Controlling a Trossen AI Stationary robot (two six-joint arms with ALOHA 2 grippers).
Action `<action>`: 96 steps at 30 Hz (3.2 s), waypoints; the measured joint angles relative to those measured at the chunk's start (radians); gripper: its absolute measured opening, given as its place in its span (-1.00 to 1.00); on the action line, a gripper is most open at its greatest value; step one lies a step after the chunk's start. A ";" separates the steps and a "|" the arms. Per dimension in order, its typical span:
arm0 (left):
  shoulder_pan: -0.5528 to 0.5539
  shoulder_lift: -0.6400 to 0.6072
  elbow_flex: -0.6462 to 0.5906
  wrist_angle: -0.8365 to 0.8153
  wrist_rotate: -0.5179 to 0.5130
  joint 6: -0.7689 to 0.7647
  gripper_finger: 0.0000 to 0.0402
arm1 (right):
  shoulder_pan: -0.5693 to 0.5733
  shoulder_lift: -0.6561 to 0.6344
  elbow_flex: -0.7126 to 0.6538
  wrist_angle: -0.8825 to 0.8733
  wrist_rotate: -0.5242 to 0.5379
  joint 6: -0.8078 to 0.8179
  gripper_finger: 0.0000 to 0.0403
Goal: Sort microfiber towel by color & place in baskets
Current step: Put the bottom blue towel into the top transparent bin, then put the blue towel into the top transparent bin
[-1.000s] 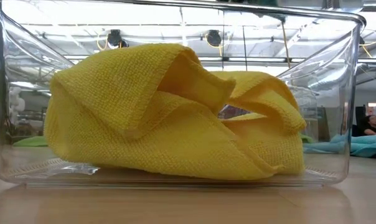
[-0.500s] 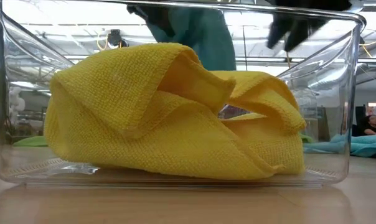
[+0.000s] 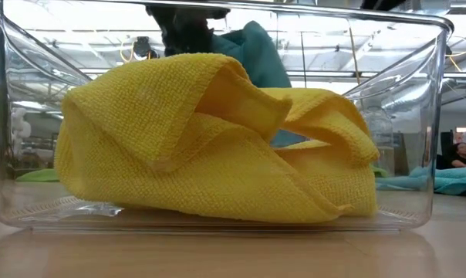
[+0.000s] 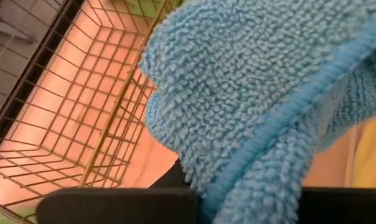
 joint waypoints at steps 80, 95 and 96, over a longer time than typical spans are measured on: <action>-0.170 0.052 -0.162 0.702 0.009 0.256 0.49 | -0.343 -0.466 -0.798 0.233 -0.321 0.579 0.34; -0.181 0.051 -0.162 0.701 0.009 0.285 0.49 | -0.492 -0.284 -0.797 0.313 -0.393 0.630 0.33; -0.181 0.051 -0.162 0.701 0.010 0.288 0.49 | -0.498 -0.270 -0.797 0.322 -0.393 0.636 0.33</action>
